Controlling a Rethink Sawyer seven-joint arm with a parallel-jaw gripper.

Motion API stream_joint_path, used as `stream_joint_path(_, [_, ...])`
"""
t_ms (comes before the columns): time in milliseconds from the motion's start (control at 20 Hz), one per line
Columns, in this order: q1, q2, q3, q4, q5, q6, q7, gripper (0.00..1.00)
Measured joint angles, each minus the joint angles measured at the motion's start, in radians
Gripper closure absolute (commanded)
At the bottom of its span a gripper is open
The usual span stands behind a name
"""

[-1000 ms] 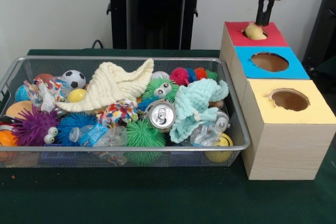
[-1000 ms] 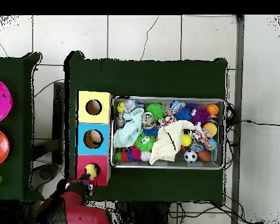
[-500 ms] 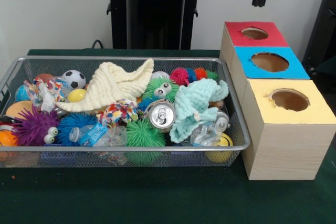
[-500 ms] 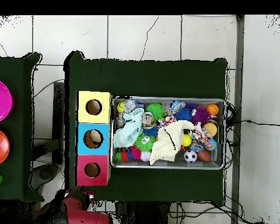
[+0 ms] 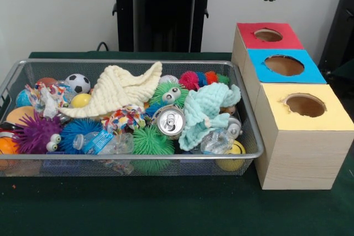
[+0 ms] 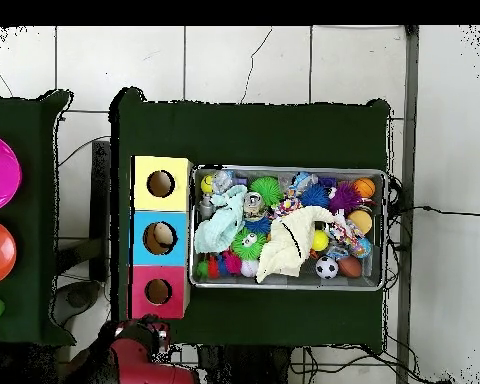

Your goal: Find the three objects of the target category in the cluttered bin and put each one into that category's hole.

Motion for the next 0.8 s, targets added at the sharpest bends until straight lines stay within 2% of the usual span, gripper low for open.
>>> stream_joint_path(200, [-0.032, -0.013, -0.003, -0.010, -0.019, 0.026, 0.000, 1.00])
stream_joint_path(450, [-0.128, -0.017, -0.003, -0.031, -0.063, 0.056, 0.000, 1.00])
stream_joint_path(550, [-0.187, -0.017, 0.002, -0.050, -0.091, 0.064, 0.000, 1.00])
stream_joint_path(800, [-0.272, -0.016, 0.017, -0.087, -0.131, 0.066, 0.000, 1.00])
